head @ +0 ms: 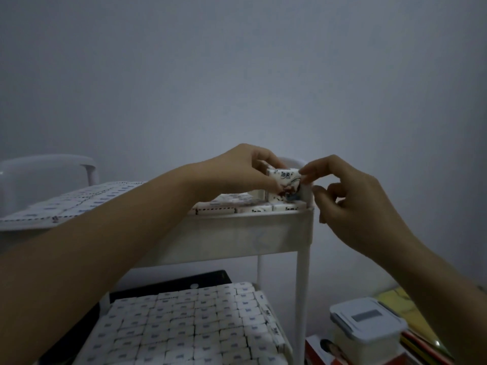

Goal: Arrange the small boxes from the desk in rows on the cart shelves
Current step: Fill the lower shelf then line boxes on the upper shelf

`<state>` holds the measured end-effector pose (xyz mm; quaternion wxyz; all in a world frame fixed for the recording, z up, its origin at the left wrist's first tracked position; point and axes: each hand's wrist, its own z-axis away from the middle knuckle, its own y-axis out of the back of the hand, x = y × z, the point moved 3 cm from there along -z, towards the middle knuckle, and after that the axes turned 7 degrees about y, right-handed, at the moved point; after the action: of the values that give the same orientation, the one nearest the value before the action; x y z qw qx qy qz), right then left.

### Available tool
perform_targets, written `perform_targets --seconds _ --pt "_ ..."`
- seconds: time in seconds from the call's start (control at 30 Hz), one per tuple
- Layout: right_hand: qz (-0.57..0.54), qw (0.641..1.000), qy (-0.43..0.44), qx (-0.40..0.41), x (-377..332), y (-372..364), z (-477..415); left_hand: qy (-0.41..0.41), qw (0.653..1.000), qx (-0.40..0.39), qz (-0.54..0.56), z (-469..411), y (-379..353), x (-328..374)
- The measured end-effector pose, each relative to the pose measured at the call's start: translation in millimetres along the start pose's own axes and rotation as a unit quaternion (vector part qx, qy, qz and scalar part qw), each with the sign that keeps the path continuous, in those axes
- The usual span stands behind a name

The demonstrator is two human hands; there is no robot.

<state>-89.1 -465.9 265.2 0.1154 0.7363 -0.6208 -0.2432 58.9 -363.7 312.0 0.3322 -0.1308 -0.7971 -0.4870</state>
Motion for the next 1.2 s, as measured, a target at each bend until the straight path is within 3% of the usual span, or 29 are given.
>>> perform_targets --seconds 0.4,0.57,0.67,0.77,0.97,1.07,1.2 --pt "-0.038 0.998 0.005 0.046 -24 -23 13 -0.063 0.976 0.049 -0.205 22 2 -9" --pt "-0.135 0.989 0.047 0.045 -70 -50 26 -0.189 0.936 0.241 -0.174 105 29 -15" --pt "-0.199 0.977 0.078 -0.006 -108 -87 40 -0.199 0.914 0.321 -0.149 176 39 -45" --pt "-0.247 0.960 0.100 -0.083 -152 -140 58 -0.134 0.912 0.355 -0.158 242 41 -104" --pt "-0.334 0.904 0.110 -0.242 -239 -273 97 0.145 0.888 0.397 -0.184 370 51 -263" --pt "-0.315 0.896 0.103 -0.296 -275 -345 110 0.253 0.855 0.403 -0.206 436 65 -309" --pt "-0.240 0.915 0.065 -0.317 -305 -445 113 0.365 0.780 0.374 -0.343 507 96 -347"
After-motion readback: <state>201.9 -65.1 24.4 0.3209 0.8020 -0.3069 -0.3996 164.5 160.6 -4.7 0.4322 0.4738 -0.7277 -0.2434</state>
